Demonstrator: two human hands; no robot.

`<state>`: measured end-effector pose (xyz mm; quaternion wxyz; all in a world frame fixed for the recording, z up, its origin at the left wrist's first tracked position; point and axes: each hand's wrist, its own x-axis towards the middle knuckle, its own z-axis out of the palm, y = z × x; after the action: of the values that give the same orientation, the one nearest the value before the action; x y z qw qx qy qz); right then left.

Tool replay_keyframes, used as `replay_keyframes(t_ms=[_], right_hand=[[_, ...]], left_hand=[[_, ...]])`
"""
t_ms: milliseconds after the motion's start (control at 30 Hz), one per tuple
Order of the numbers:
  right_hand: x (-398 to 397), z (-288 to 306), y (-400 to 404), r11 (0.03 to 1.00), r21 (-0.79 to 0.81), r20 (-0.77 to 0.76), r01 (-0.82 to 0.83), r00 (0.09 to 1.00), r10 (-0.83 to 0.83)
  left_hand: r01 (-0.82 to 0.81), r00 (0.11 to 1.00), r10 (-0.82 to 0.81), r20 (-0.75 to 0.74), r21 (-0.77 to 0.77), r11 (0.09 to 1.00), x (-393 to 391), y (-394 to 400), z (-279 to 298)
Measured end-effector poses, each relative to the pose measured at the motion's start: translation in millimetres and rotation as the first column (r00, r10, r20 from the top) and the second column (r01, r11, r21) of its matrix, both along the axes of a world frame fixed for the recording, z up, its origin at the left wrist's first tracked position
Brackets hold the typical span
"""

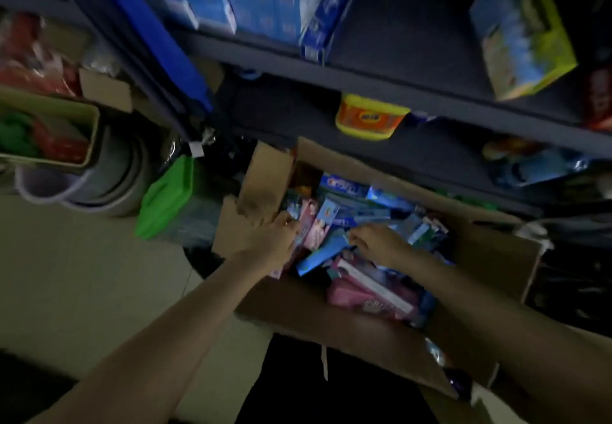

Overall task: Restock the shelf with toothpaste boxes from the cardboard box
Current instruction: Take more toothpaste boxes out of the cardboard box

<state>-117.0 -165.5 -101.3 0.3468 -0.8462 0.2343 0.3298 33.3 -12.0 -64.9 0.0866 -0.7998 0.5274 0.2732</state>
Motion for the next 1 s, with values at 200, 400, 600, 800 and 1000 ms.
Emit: replay_keyframes(t_ms=[200, 400, 600, 800, 1000], right_hand=[[-19, -61, 22, 0.985, 0.002, -0.283, -0.173, 0.945, 0.167], [-41, -105, 15, 0.998, 0.018, -0.313, -0.066, 0.947, 0.068], [-39, -90, 32, 0.99, 0.08, -0.15, 0.118, 0.983, -0.105], [-4, 17, -1, 0.86, 0.173, 0.031, 0.481, 0.87, -0.493], [12, 142, -36, 0.771, -0.058, 0.212, 0.634, 0.762, -0.611]], left_hand=[[-0.1, 0.956, 0.148, -0.252, 0.195, 0.976, -16, 21, -39], [-0.072, 0.944, 0.131, -0.304, 0.198, 0.978, -31, 19, -64], [-0.104, 0.909, 0.161, -0.384, 0.166, 0.981, -40, 5, -58], [-0.167, 0.707, 0.353, -0.612, 0.341, 0.925, -28, -33, -3], [-0.236, 0.501, 0.331, -0.799, 0.242, 0.941, -13, -78, 102]])
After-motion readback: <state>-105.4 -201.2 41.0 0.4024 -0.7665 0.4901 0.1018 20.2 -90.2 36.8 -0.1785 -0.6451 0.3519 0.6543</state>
